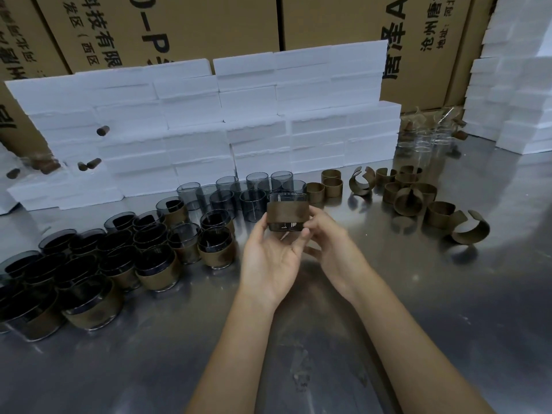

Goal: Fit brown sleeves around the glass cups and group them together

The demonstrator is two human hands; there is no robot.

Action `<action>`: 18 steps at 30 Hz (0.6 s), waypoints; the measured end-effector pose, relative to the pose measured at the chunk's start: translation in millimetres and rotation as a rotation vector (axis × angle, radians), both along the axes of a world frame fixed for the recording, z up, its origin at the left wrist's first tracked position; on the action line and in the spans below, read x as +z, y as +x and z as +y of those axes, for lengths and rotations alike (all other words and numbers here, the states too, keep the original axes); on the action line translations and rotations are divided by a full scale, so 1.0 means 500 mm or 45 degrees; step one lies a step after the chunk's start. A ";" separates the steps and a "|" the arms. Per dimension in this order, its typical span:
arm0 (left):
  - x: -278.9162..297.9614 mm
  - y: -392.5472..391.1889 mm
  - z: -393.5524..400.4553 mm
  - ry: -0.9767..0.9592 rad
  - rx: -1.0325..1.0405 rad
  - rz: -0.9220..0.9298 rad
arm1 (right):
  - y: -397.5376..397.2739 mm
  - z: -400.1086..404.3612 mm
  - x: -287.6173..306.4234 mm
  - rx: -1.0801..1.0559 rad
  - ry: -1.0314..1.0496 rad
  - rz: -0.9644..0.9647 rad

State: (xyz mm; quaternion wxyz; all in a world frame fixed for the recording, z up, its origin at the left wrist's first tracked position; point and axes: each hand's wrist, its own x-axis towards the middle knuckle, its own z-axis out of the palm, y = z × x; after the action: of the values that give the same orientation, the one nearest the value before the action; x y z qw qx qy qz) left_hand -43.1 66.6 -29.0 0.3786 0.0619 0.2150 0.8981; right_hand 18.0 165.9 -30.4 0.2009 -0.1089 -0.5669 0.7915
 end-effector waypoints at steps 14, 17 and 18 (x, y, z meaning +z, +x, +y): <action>-0.030 -0.010 0.007 -1.102 0.526 0.874 | -0.016 -0.004 -0.028 -0.234 0.495 -0.135; -0.032 -0.009 0.008 -1.242 0.528 1.011 | -0.017 -0.006 -0.047 -0.251 0.805 -0.173; -0.035 -0.012 0.007 -1.326 0.552 1.043 | -0.017 -0.006 -0.051 -0.248 0.868 -0.190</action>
State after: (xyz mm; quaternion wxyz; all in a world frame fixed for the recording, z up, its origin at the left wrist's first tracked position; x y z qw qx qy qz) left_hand -49.2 70.2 -46.4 0.0596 0.1616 0.7508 0.6377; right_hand 9.7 162.6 -56.2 0.2581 -0.1469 -0.7982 0.5241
